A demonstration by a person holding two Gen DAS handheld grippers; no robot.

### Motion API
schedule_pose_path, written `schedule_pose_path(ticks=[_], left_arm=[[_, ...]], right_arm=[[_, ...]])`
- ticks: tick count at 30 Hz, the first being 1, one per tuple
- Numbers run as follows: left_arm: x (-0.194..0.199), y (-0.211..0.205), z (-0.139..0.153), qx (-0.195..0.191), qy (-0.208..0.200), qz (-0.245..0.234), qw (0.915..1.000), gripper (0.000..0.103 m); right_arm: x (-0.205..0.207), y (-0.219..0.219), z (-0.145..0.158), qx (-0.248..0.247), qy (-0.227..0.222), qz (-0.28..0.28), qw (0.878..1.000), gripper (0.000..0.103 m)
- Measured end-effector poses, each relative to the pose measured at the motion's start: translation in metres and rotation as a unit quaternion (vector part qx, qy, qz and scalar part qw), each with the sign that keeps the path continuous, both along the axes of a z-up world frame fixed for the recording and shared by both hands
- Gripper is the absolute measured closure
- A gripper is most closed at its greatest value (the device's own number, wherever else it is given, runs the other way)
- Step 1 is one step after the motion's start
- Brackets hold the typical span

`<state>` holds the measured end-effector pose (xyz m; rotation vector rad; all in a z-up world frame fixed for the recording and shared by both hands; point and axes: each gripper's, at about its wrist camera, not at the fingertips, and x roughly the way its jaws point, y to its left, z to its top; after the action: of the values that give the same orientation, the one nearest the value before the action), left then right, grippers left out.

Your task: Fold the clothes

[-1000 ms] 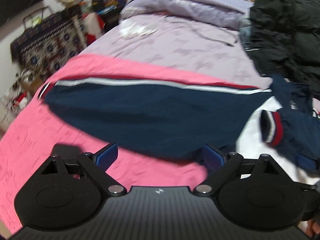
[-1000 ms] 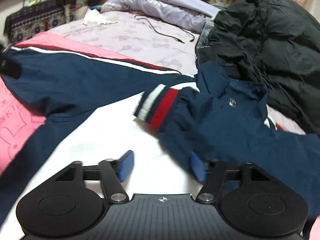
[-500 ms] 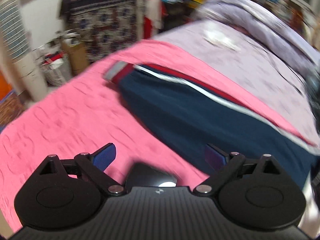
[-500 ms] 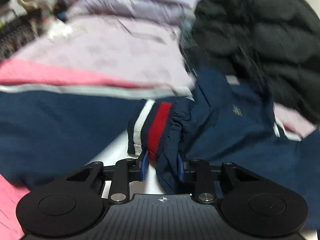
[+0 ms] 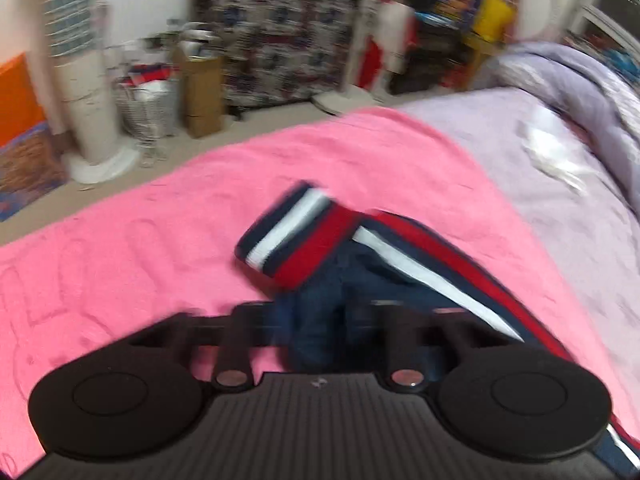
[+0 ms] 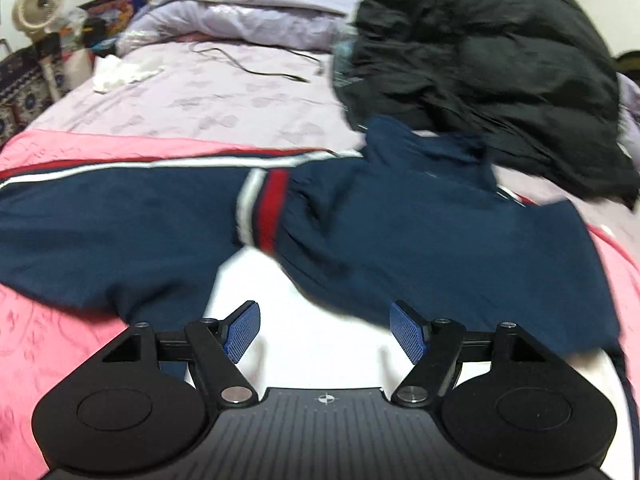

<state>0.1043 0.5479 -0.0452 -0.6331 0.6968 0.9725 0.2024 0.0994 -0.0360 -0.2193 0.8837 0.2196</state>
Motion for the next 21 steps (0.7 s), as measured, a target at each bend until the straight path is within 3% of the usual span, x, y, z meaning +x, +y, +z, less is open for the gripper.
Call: schedule_pose_path(ticks=[3, 6, 9, 13, 15, 17, 19, 21], left_arm=[[0.012, -0.045, 0.031, 0.059, -0.017, -0.077, 0.9951, 0.086], [0.034, -0.125, 0.075, 0.104, -0.077, -0.202, 0.9709, 0.086], [0.065, -0.224, 0.107, 0.123, -0.135, -0.330, 0.9260, 0.086], [0.110, -0.374, 0.121, 0.101, -0.190, -0.461, 0.8612, 0.084], [0.135, -0.438, 0.105, 0.073, -0.167, -0.513, 0.8389, 0.063], [0.162, -0.494, 0.076, 0.032, -0.089, -0.561, 0.8222, 0.050], [0.179, -0.535, 0.047, -0.010, -0.002, -0.587, 0.8097, 0.050], [0.172, -0.548, 0.036, -0.041, 0.012, -0.592, 0.8052, 0.050]], right_arm=[[-0.005, -0.023, -0.002, -0.005, 0.008, -0.036, 0.999, 0.031], [-0.012, -0.055, -0.001, 0.001, 0.018, -0.082, 0.996, 0.031], [-0.014, -0.095, 0.004, 0.017, 0.021, -0.125, 0.992, 0.031], [-0.012, -0.155, 0.011, 0.013, 0.016, -0.171, 0.985, 0.031], [-0.009, -0.186, 0.014, 0.006, 0.017, -0.191, 0.982, 0.030], [-0.006, -0.219, 0.015, 0.006, 0.024, -0.209, 0.978, 0.030], [-0.004, -0.250, 0.014, 0.014, 0.031, -0.227, 0.973, 0.029], [-0.001, -0.275, 0.012, 0.029, 0.035, -0.241, 0.969, 0.029]])
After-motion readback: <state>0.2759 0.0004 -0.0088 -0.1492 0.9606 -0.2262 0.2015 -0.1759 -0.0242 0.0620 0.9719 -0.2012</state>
